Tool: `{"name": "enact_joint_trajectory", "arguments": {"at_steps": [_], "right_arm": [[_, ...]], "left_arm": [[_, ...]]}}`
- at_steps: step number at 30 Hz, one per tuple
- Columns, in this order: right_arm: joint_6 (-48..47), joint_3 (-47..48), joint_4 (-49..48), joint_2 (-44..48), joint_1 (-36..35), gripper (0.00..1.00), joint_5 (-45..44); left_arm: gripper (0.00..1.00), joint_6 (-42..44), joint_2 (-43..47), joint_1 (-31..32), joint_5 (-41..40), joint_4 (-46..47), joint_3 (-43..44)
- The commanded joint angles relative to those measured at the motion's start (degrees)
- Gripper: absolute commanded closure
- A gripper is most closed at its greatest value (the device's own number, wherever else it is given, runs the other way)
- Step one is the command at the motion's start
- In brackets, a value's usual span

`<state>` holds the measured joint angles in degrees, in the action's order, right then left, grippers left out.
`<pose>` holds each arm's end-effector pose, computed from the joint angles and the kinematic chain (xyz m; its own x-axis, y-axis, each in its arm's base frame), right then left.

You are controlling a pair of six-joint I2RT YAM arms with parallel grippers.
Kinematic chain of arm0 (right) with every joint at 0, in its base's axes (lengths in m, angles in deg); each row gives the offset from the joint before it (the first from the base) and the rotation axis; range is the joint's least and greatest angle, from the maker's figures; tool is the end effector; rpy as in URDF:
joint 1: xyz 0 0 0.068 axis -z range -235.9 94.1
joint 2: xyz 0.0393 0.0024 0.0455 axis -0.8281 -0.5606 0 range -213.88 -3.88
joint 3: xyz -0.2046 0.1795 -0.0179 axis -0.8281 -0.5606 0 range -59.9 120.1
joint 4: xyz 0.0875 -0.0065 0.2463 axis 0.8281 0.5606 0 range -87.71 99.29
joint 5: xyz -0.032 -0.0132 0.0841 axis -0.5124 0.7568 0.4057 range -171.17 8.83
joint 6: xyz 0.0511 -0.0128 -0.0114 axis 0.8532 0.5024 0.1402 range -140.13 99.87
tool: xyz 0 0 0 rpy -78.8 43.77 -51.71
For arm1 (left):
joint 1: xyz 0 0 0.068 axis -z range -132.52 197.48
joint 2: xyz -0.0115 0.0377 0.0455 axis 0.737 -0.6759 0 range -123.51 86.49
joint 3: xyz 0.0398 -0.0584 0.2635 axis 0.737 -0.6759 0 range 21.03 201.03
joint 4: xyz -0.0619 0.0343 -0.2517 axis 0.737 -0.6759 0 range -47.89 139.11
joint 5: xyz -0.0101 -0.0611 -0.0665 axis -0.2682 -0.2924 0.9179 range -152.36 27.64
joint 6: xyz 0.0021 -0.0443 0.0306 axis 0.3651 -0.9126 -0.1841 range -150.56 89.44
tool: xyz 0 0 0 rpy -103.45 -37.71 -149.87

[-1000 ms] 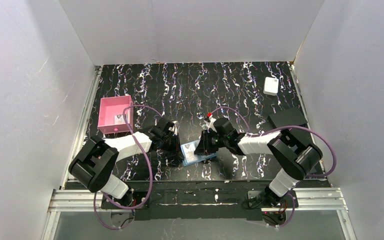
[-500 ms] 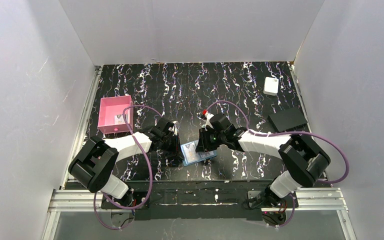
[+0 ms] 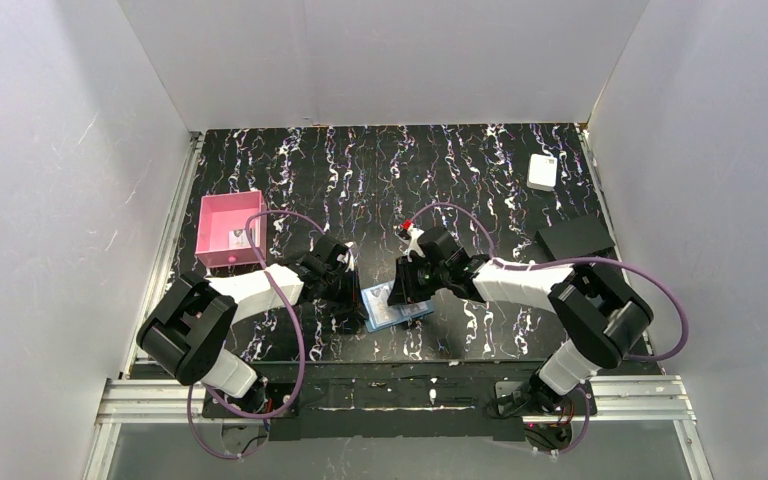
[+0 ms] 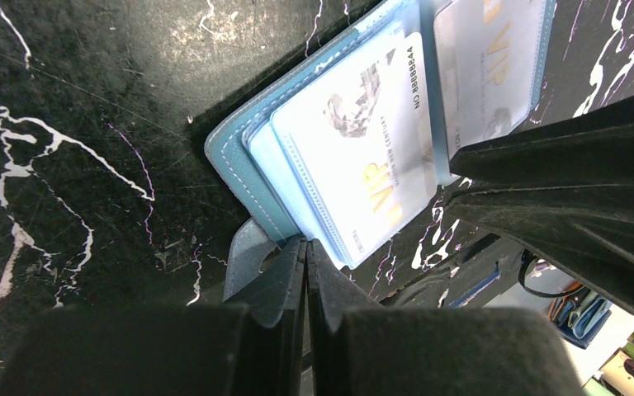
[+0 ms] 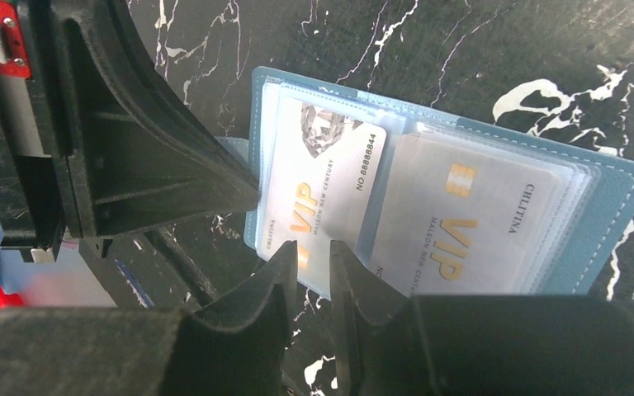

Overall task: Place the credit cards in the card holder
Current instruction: Insert the credit card into the card holder.

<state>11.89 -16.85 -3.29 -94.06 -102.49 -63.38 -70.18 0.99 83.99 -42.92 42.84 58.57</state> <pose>0.2067 0.2343 0.1671 -0.8366 -0.1497 -0.5269 -0.4779 0.6695 0.5686 0.2107 -0.1705 0.1476 -0.9598 -0.0376 -0.2782 0.1369 0.8024 -0.5809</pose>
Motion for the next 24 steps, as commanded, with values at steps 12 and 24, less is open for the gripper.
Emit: {"name": "enact_joint_trajectory", "arguments": {"at_steps": [12,24], "right_arm": [[1.63,-3.17,-7.88,-5.39,-0.21,0.72,-0.1],[2.23,-4.33,-9.1,-6.22,-0.17,0.73,-0.19]], "left_arm": [[1.0,1.55,2.38,0.49,-2.12,-4.44,-0.08],[0.82,-2.11,11.86,0.31,-0.19,-6.21,3.53]]}}
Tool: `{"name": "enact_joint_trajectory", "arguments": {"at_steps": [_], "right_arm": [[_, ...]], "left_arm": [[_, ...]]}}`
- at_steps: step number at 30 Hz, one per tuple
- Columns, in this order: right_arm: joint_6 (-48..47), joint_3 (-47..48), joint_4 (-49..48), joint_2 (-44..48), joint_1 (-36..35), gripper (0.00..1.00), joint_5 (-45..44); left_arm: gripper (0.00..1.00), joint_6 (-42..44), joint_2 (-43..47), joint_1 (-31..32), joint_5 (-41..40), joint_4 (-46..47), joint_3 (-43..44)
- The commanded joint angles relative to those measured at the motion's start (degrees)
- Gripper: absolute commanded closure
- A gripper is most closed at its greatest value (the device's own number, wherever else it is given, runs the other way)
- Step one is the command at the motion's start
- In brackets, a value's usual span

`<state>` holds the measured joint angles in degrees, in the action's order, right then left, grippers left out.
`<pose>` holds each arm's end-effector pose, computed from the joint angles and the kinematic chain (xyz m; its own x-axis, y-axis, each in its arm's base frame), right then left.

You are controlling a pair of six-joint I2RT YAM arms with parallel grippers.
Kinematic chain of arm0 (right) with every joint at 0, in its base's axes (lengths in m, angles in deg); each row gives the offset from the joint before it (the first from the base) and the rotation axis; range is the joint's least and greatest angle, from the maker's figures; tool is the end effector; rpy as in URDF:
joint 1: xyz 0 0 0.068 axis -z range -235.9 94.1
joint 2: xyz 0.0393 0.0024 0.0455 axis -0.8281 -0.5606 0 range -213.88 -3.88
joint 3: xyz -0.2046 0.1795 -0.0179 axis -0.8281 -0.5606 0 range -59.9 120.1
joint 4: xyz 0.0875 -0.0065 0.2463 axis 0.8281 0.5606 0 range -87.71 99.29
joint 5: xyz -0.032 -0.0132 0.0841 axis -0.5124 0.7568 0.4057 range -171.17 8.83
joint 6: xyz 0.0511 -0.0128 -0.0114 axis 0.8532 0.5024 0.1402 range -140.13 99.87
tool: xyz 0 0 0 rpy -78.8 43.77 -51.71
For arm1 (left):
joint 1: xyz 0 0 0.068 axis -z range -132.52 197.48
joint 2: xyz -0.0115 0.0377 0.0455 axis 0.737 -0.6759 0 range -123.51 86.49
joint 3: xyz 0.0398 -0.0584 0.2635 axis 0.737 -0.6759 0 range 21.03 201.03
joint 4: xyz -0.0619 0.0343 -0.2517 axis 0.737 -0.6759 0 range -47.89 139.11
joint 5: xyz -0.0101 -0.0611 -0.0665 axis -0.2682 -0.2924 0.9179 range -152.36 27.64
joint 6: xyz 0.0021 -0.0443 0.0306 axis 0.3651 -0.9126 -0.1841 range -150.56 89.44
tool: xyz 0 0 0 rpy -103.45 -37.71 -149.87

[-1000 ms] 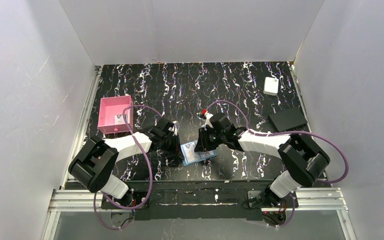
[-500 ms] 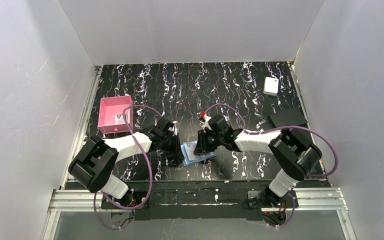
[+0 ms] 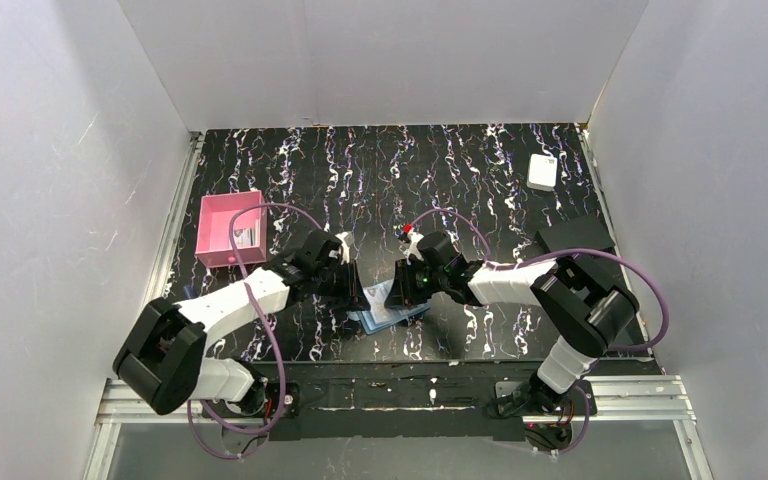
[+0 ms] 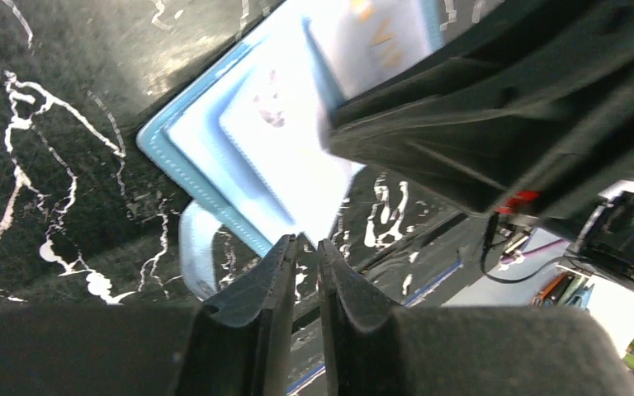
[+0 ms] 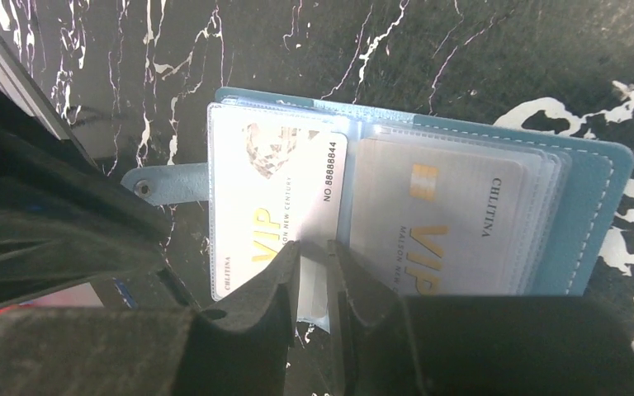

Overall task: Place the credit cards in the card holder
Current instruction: Insert the credit card into the card holder.

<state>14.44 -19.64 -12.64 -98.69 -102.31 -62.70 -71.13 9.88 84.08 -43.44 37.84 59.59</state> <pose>0.2098 0.2367 0.1430 -0.8474 -0.1096 -0.5195 -0.4546 0.6551 0.6034 0.2011 -0.1636 0.1849 -0.9396 -0.0684 -0.3353 0.1616 0.7751 -0.6109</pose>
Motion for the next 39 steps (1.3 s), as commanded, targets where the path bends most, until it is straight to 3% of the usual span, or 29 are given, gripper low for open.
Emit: {"name": "enact_joint_trajectory", "arguments": {"at_steps": [1,3,8,12,17,23,30,39], "right_arm": [[-0.3,-1.6,0.21,-1.53,-0.34,0.73,-0.87],[-0.29,-1.72,0.09,-1.42,-0.34,0.73,-0.94],[-0.16,-1.91,-0.25,-1.27,-0.34,0.73,-0.75],[-0.08,-2.02,-0.45,-1.21,-0.35,0.74,-0.61],[0.07,-1.93,-0.86,-1.44,-0.34,0.74,-0.48],[0.34,-2.25,-1.38,-1.23,-0.35,0.74,-0.12],[0.38,-2.85,-1.77,-1.11,-0.34,0.74,0.02],[0.49,-2.87,-2.12,-1.53,-0.34,0.74,0.18]], "left_arm": [[0.8,-1.41,3.0,0.23,0.45,-0.95,2.61],[0.78,-1.75,2.6,0.23,0.69,-0.85,2.9],[0.53,-3.72,2.18,0.22,0.29,-0.35,2.26],[0.41,-6.35,1.58,0.23,0.67,1.46,0.93],[0.4,-8.64,-3.49,0.31,3.83,8.9,-0.59],[0.39,-8.68,-6.02,0.7,3.56,9.56,0.54],[0.32,-8.67,-1.51,1.02,-1.11,5.58,-0.82],[0.3,-9.32,4.67,1.26,-4.17,2.61,-2.29]]}}
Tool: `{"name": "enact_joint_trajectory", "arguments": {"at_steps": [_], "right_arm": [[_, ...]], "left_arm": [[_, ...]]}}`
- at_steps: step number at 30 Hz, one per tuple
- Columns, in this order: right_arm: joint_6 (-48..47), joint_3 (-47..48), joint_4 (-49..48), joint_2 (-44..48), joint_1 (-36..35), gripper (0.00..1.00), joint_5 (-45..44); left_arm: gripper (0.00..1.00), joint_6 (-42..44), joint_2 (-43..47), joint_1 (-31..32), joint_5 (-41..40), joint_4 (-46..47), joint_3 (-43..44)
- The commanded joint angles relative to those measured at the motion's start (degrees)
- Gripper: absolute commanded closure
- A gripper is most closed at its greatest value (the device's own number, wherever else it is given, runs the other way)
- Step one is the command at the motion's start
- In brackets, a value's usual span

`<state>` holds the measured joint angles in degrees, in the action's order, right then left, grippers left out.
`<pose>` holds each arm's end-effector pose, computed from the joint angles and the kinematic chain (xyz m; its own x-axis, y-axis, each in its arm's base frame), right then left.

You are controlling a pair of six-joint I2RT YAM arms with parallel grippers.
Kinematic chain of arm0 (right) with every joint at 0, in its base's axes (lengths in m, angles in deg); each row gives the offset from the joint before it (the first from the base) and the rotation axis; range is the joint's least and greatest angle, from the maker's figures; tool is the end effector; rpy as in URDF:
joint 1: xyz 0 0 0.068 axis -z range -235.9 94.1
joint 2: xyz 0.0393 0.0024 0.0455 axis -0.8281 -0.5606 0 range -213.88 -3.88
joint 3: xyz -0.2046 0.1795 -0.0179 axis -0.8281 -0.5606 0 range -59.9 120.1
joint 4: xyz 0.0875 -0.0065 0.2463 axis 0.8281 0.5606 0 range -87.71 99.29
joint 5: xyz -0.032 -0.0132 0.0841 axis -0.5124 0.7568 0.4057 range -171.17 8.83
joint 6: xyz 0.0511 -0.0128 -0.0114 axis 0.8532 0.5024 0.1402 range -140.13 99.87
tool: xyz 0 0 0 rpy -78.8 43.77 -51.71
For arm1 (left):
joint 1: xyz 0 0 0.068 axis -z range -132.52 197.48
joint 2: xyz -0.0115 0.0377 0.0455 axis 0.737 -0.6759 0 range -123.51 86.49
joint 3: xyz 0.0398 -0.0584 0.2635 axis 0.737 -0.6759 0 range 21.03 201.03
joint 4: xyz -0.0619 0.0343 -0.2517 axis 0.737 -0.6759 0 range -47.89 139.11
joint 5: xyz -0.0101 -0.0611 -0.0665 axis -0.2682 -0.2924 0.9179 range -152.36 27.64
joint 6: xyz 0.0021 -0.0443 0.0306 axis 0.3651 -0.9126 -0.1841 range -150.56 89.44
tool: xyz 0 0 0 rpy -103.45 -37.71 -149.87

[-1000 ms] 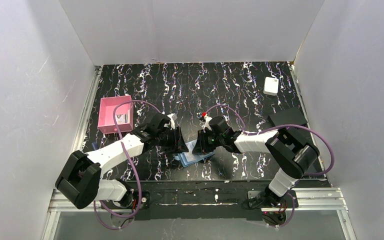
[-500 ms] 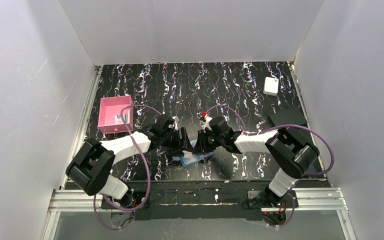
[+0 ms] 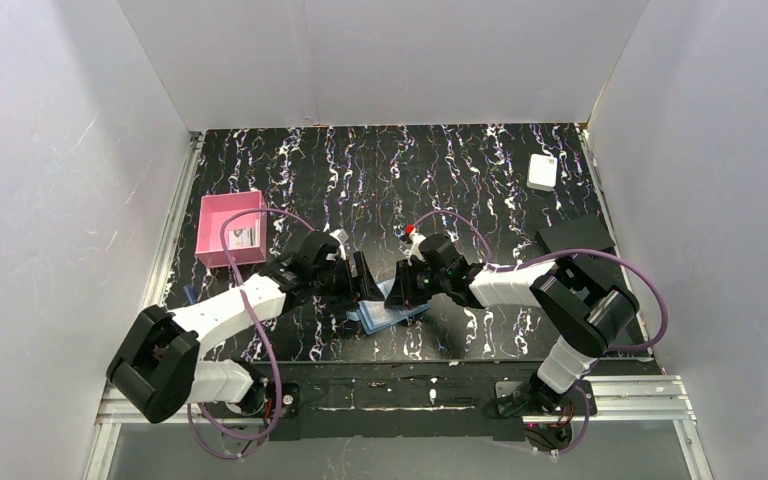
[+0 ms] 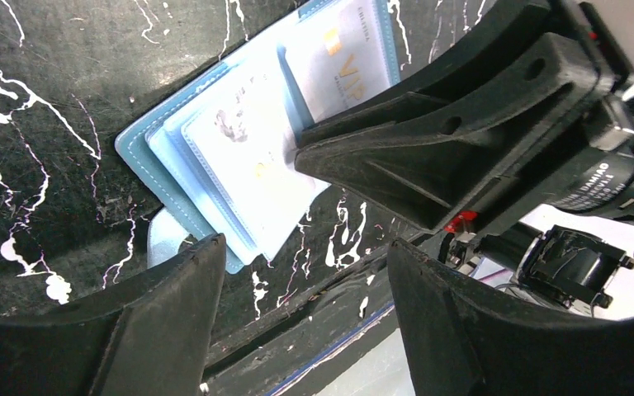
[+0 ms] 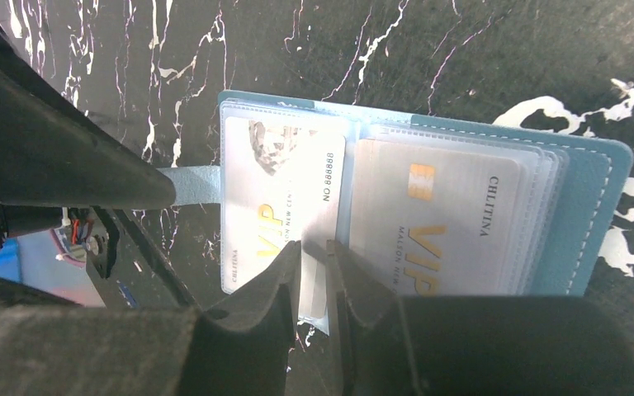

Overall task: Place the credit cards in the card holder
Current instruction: Insert the credit card into the card holder, then turn over the card holder at the center of the board.

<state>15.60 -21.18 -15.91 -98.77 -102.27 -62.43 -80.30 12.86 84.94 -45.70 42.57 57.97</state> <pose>0.2082 0.2349 0.1401 -0.8470 -0.0870 -0.5244 -0.4503 0.6418 0.6208 0.1976 -0.1641 0.1945 -0.9225 -0.2141 -0.3211 0.0690 0.7271 -0.6830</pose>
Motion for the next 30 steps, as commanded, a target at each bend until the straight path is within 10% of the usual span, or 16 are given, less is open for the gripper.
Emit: {"name": "enact_joint_trajectory", "arguments": {"at_steps": [1,30], "right_arm": [[-0.59,-1.35,1.07,-1.37,-0.4,0.74,-0.03],[3.08,0.07,3.12,3.57,2.03,0.73,4.52]], "left_arm": [[0.3,-0.25,1.01,0.42,-1.32,-1.63,-0.71],[0.32,-1.18,-4.25,1.64,5.43,8.46,2.26]]}}
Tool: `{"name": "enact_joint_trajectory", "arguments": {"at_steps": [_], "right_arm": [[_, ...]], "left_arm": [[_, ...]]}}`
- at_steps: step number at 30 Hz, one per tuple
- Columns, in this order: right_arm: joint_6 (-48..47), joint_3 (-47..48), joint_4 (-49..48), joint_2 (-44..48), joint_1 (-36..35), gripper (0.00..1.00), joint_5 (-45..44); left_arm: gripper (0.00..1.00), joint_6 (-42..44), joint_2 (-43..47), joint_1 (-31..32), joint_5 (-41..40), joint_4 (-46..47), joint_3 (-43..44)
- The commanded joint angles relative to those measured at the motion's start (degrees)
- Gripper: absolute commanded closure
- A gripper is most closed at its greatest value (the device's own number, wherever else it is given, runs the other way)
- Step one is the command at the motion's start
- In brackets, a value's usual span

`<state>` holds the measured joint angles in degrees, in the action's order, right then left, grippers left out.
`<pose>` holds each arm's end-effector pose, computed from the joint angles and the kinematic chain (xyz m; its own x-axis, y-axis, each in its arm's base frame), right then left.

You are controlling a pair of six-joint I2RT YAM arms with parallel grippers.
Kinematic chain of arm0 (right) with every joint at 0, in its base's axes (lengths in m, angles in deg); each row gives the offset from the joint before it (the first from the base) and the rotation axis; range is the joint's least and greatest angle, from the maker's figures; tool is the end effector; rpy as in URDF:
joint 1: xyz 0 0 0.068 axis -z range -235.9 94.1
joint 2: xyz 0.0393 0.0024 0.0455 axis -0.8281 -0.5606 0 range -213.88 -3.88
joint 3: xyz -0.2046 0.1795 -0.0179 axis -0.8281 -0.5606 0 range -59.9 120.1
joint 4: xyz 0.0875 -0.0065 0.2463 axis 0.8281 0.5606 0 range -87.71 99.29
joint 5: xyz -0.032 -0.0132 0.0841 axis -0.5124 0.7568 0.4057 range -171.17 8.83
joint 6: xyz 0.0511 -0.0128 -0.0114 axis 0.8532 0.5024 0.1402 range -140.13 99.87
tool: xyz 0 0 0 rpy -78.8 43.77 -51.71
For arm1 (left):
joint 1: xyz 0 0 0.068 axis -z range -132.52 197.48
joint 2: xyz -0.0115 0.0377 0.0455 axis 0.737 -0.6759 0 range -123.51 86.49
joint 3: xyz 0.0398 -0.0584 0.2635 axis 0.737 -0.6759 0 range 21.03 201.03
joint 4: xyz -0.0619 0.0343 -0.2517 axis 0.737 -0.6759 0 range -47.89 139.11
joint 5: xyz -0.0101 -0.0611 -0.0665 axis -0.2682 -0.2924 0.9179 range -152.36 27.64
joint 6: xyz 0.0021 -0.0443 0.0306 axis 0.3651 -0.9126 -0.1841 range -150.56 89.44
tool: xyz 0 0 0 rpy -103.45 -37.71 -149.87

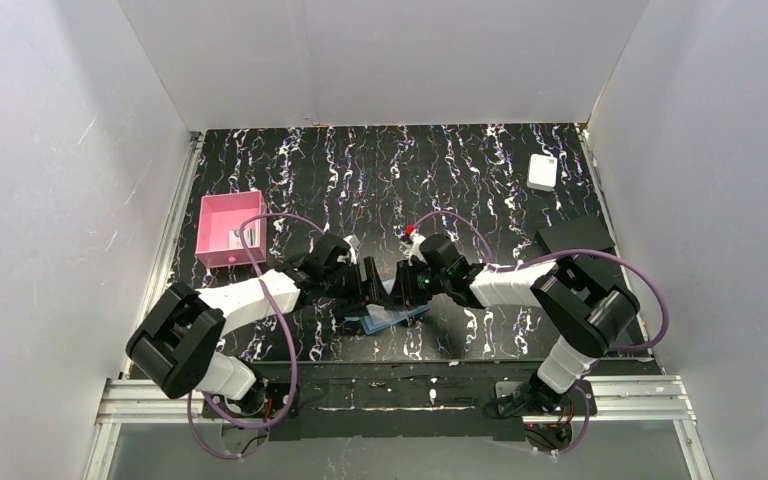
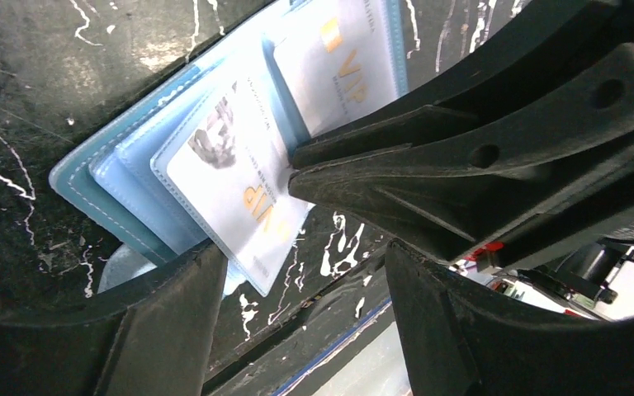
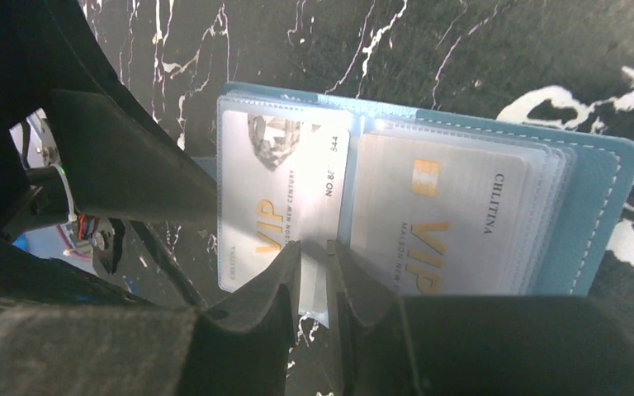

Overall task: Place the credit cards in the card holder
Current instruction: Turn over the card holder at the center of the board, then pick up the credit card from the storage box.

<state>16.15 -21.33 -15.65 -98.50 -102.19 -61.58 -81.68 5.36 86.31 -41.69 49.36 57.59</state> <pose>0.2073 0.2341 0.1405 -0.8547 -0.0873 -0.5117 -0.4435 0.6351 0.6324 0.2046 -0.1807 0.1702 -0.9514 -0.1691 -0.2572 0.0682 0.6990 -0.7119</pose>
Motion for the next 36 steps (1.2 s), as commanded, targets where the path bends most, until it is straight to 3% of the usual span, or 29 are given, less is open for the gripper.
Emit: {"name": "enact_joint_trajectory", "arguments": {"at_steps": [1,3,7,12,17,23,26,31,36], "right_arm": [[4.47,-0.17,2.32,4.28,3.4,0.73,5.4],[5.61,0.55,4.17,6.5,5.53,0.72,7.22],[0.79,6.1,18.4,11.5,8.68,0.69,4.22],[-8.53,9.12,37.27,19.9,20.38,0.65,-4.28],[-16.08,11.22,44.28,24.27,23.08,0.57,-9.92],[-15.18,8.01,40.85,25.7,23.08,0.47,-6.31],[-15.49,7.57,39.92,25.48,23.08,0.44,-5.17],[-16.82,7.17,38.76,24.4,23.08,0.36,-4.28],[-18.41,6.46,37.81,22.51,22.92,0.3,-2.28]], "left_arm": [[0.32,0.17,3.2,0.3,1.9,1.71,3.01],[0.32,0.41,2.37,0.34,3.14,1.91,3.78],[0.32,0.94,-0.99,0.68,4.69,2.46,5.98],[0.31,1.32,-6.46,1.85,6.15,3.2,10.87],[0.31,2.09,-15.38,4.01,7.26,3.73,17.47],[0.31,3.11,-18.91,4.14,6.8,4.43,17.75],[0.3,4.76,-15.81,3.48,6.09,2.14,17.89],[0.24,8.56,-1.61,-0.79,5.66,-9.87,19.18],[0.09,20.48,11.78,-15.49,3.82,-35.18,25.87]]}}
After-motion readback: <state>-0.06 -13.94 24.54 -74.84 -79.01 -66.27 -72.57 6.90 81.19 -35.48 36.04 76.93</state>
